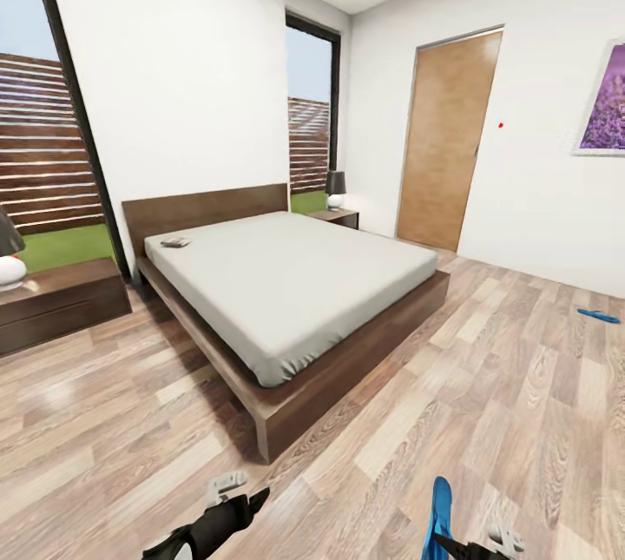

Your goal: In the bedroom, move the book from the bed onto either nightstand, and place the two sandals side by side next to the bed.

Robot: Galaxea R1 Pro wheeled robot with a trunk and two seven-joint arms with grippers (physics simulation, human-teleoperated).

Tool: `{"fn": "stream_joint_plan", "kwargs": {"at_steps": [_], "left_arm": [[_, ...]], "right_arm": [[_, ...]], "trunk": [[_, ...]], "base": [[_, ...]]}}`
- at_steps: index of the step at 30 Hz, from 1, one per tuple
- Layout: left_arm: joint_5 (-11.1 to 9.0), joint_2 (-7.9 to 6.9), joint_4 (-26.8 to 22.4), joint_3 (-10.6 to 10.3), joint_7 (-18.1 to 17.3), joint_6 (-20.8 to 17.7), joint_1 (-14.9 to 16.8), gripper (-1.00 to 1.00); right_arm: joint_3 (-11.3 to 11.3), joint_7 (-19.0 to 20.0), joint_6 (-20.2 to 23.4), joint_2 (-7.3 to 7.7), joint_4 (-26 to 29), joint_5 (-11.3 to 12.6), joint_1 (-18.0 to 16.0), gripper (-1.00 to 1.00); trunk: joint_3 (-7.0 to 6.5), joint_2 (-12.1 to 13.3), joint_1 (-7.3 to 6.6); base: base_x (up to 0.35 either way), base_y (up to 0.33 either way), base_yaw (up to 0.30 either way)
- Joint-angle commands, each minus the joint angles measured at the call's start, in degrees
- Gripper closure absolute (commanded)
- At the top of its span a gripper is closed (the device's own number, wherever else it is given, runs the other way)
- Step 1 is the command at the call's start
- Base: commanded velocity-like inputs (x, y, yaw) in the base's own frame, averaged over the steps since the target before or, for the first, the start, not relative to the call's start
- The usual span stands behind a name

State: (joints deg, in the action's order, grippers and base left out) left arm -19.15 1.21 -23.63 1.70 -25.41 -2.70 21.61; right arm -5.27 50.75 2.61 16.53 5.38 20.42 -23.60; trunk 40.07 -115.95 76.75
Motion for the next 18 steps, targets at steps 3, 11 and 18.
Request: {"fn": "stream_joint_plan", "kwargs": {"at_steps": [3, 11, 18], "left_arm": [[-0.36, 0.01, -0.01, 0.18, -0.27, -0.29, 0.02, -1.0], [-0.35, 0.02, -0.01, 0.15, -0.27, -0.29, 0.02, -1.0], [-0.36, 0.75, -0.01, 0.22, -0.25, -0.29, 0.02, -1.0]], "right_arm": [[-0.53, 0.23, 0.28, -0.01, -0.02, -0.2, -0.04, 1.0], [-0.53, 0.23, 0.26, -0.01, -0.02, -0.2, -0.04, 1.0], [-0.52, 0.23, 0.25, -0.01, -0.02, -0.2, -0.04, 1.0]], "trunk": [[0.05, -0.01, -0.02], [0.05, -0.01, -0.02], [0.05, -0.01, -0.02]], "base": [[0.0, 0.0, -0.291], [0.0, 0.0, -0.291], [0.0, 0.0, -0.292]]}}
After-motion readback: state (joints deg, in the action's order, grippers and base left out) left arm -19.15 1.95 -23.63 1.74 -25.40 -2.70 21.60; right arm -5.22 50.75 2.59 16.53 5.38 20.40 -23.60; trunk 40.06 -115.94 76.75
